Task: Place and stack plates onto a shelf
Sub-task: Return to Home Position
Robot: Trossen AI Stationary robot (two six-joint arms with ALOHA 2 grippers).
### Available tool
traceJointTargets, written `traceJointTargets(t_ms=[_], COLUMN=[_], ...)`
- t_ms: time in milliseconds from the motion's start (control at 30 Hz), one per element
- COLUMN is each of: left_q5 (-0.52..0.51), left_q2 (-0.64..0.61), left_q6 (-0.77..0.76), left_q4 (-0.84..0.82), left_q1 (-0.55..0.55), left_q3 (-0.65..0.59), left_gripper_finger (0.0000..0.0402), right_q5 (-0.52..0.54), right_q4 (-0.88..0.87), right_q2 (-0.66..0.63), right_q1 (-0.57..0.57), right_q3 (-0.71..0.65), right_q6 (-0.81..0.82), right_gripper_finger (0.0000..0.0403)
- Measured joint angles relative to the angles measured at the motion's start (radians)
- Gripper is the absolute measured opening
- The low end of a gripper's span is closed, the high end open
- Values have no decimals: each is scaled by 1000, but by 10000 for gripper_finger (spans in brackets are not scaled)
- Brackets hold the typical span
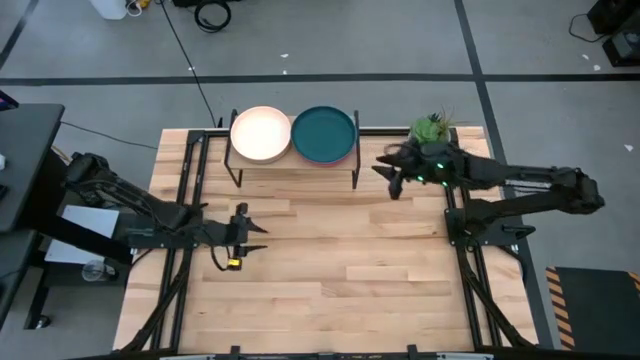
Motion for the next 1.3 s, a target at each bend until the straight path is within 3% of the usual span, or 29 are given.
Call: traceJointTargets(t_ms=[300, 467, 633, 900, 1300], left_q5=[-48, -48, -104, -209, -233], left_q2=[-208, -271, -366, -529, -556], left_q6=[8, 26, 3, 89, 164], left_q4=[-100, 65, 92, 216, 247], left_q1=[0, 0, 0, 0, -1], left_q3=[-1, -120, -215, -324, -344], left_gripper_finger=[192, 192, 188, 142, 103], right_q5=[71, 71, 146, 254, 259], right_q4=[207, 239, 241, 349, 469], right_q2=[-243, -319, -389, -496, -607], right_q1=[130, 190, 262, 316, 313], right_q3=[-262, -345, -393, -528, -698], right_q6=[44, 72, 79, -4, -21], right_gripper_finger=[151, 151, 151, 151, 151])
